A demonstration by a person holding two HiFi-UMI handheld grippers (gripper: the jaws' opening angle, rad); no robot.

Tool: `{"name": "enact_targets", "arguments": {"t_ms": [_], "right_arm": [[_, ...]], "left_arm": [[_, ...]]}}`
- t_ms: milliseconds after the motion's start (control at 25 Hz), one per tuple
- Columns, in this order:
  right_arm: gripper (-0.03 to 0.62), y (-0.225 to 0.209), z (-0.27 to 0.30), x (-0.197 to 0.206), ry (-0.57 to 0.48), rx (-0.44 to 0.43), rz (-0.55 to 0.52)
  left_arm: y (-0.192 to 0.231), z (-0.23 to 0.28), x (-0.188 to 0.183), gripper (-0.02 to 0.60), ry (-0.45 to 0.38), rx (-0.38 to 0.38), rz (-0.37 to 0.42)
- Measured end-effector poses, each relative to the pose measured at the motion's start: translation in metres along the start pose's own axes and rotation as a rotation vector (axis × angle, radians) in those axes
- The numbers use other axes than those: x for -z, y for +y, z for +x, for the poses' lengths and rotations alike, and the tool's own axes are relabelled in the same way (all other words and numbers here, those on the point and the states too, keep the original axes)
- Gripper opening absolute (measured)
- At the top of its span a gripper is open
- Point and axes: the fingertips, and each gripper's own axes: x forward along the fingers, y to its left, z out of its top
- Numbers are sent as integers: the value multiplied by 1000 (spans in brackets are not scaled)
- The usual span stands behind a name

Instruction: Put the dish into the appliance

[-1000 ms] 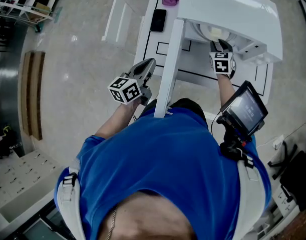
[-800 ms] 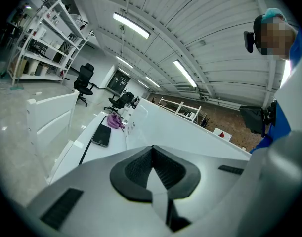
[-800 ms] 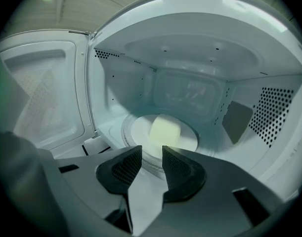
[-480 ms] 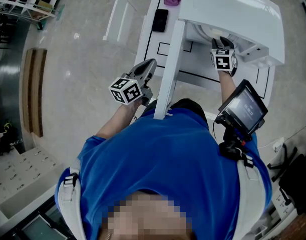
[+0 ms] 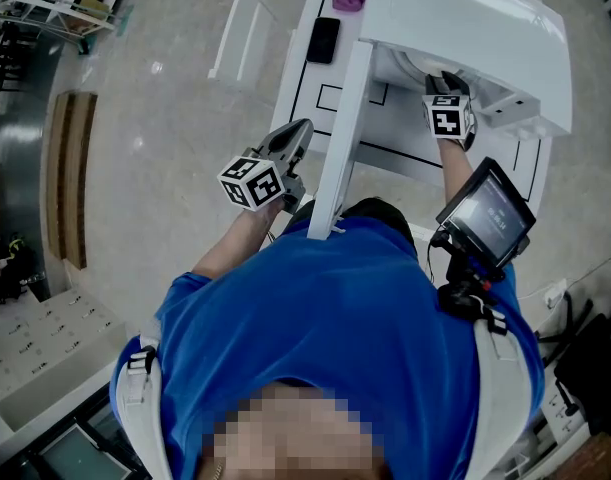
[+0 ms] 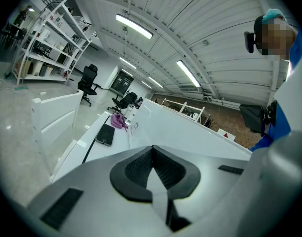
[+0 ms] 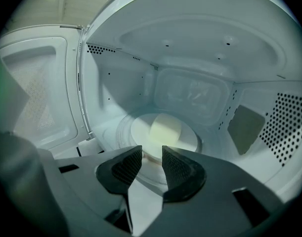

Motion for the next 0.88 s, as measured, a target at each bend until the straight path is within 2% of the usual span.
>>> {"name": "enact_targets", "arguments": {"t_ms": [880], "right_arm": [[123,-2,0,-1,-15,5,14]], "left_arm": [[5,1,0,6,-6,-10,-4]]}}
